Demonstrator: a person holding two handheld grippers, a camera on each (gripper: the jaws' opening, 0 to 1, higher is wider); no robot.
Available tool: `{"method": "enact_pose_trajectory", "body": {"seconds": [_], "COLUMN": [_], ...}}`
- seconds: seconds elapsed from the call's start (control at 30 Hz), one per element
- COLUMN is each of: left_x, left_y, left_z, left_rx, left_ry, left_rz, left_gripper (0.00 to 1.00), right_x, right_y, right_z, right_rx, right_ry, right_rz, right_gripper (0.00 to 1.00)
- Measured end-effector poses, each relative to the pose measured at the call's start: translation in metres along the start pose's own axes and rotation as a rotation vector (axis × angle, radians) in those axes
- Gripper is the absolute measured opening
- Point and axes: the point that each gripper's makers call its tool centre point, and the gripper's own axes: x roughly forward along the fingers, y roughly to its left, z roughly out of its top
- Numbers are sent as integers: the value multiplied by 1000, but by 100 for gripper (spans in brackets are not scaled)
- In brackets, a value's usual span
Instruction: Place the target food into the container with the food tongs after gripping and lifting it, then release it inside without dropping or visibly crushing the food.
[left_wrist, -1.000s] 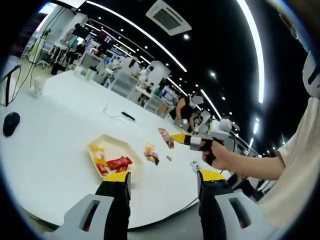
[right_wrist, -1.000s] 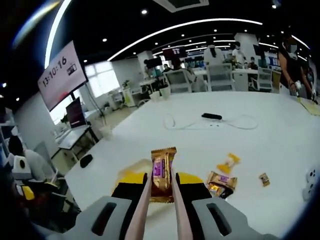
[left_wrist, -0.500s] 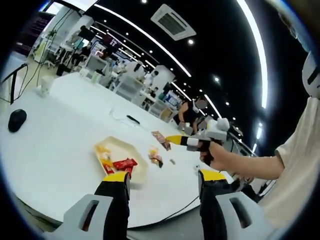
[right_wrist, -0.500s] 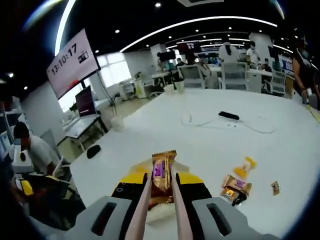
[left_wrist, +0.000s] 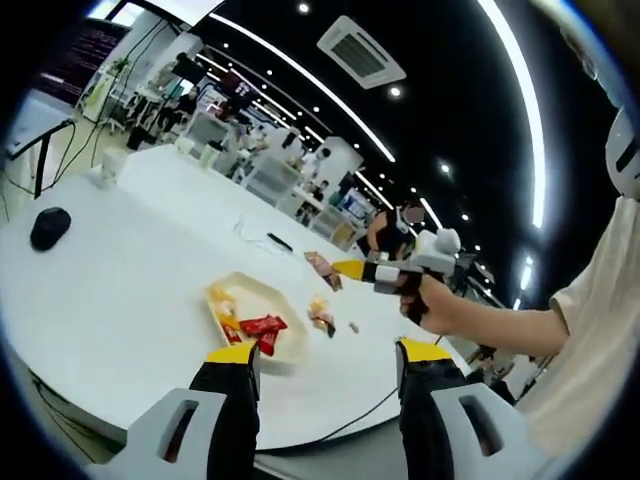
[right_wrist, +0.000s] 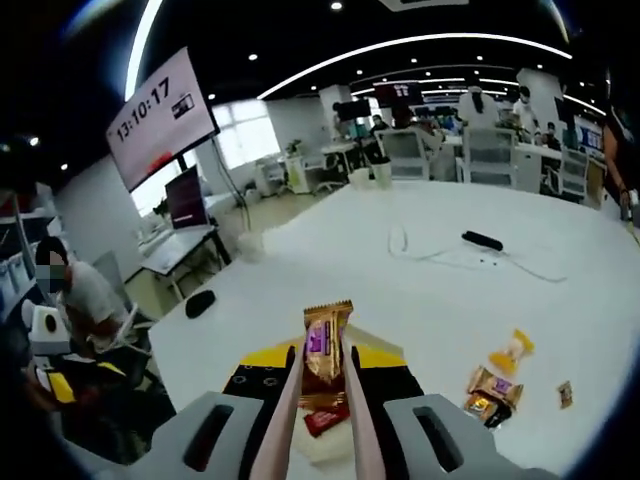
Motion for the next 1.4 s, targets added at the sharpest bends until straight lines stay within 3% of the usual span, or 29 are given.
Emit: {"method": "enact_pose_trajectory", "body": {"seconds": [0.37,0.97,1.17,1.4], "left_x": [2,-1,0,1], "left_y": [-6,-2,-3,-5], "left_z": [11,3,3,0], "left_rx": [16,6,8,9], "left_ry": [-26,-16,-13,-3], "left_rz": [-24,-9,-15,-20], "left_gripper": [56,55,55,55], "right_x": [3,10,10,-2], "right_y": [3,9,17,4], "right_z": [8,14,16,13], "right_rx": [-17,-33,-54,0], "right_ry": [-1,-8,-17,-32], "right_rz": [11,27,73,61], "right_gripper": [21,22,24,24]}}
